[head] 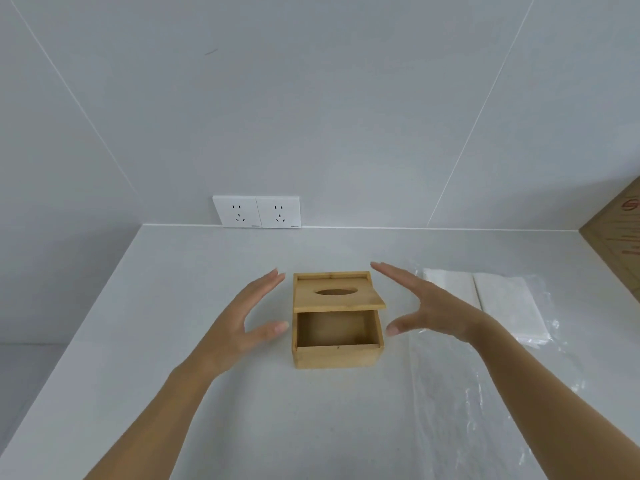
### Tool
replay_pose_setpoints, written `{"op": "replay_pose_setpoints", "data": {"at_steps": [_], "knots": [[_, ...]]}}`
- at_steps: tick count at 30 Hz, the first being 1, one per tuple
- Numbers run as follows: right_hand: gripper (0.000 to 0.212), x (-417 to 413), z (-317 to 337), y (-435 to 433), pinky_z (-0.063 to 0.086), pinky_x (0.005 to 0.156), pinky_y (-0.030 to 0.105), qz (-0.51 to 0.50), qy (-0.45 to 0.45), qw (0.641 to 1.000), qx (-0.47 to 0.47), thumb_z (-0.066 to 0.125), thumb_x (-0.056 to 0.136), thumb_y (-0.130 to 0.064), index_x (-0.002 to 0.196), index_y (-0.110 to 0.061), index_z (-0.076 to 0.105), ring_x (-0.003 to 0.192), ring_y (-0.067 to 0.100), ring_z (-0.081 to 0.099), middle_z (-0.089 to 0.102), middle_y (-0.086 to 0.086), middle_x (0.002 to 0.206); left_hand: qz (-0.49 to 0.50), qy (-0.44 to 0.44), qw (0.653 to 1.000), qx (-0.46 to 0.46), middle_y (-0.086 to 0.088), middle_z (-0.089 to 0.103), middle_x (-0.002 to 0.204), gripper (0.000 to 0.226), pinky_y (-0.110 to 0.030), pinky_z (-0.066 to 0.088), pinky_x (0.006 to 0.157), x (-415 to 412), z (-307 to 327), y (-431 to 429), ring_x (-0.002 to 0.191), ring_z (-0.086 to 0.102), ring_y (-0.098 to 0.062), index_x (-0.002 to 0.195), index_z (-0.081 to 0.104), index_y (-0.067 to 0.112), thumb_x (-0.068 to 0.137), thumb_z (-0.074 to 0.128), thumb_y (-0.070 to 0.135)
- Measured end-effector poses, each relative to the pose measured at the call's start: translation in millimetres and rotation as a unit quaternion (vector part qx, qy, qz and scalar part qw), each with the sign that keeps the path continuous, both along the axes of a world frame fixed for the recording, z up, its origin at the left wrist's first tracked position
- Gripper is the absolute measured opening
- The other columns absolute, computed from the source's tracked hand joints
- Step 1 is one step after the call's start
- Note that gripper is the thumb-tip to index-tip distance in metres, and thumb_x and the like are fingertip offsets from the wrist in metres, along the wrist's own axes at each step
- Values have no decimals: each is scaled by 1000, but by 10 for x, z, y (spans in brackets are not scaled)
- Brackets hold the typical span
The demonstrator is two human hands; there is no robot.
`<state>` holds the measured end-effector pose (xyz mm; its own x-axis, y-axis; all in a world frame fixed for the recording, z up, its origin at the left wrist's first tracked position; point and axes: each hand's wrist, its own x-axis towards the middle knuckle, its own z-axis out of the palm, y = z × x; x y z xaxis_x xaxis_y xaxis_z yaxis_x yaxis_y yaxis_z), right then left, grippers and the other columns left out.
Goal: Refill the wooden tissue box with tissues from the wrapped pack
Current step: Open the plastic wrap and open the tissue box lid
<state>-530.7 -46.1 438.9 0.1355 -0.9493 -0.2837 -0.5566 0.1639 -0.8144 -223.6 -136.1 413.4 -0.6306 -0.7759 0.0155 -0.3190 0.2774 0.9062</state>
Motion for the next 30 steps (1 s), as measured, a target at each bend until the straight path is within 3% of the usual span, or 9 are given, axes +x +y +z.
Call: {"op": "replay_pose_setpoints", "data": {"at_steps": [4,7,10,14,20,23,26,30], "knots": [[69,85,-135,-97,26,108,19,-42,-105,993,-27,81,63,-40,118,-64,47,132,-5,32,37,-31,139,19,6,1000,15,33,33,143,56,-33,23,113,-150,-119,-54,134,25,9,124,46,57,72,68,53],[47,144,-218,-162,43,100,26,-124,-198,971,-48,75,75,-15,107,-48,65,124,7,50,54,-17,132,41,30,998,29,26,40,141,45,-35,25,113,-248,-177,-109,132,32,5,118,55,48,81,70,28],[39,169,-271,-182,52,81,19,-176,-234,954,-69,69,77,0,99,-32,71,112,9,60,60,-5,126,54,38,997,31,19,49,135,40,-34,29,112,-301,-220,-145,128,40,2,112,60,42,85,65,13],[33,211,-315,-183,52,74,16,-201,-245,944,-88,64,78,8,98,-19,70,99,10,65,61,-2,120,66,47,996,37,20,56,127,34,-26,32,109,-340,-256,-197,123,46,2,105,62,41,86,64,14],[20,239,-344,-229,52,72,14,-234,-242,935,-111,67,77,5,88,-12,70,91,1,67,67,1,110,76,67,995,26,17,63,114,31,-22,41,100,-419,-235,-243,114,56,-4,91,64,43,85,65,13],[15,250,-339,-269,51,71,11,-248,-246,930,-116,75,70,-6,82,-14,71,85,1,68,73,-6,95,95,80,992,36,10,67,97,28,-17,47,83,-468,-197,-258,93,63,-5,80,66,43,84,66,15],[10,276,-336,-309,50,69,12,-264,-219,930,-132,76,71,-17,70,-25,71,77,5,69,74,-9,75,119,82,989,34,9,66,78,23,-6,43,67,-532,-171,-271,72,60,2,69,63,36,84,67,19],[13,300,-359,-371,51,79,26,-307,-195,921,-137,77,70,-28,73,-17,72,81,14,67,73,2,79,137,77,987,26,20,57,56,21,-3,36,55,-585,-174,-312,52,49,5,66,59,26,85,65,21]]}}
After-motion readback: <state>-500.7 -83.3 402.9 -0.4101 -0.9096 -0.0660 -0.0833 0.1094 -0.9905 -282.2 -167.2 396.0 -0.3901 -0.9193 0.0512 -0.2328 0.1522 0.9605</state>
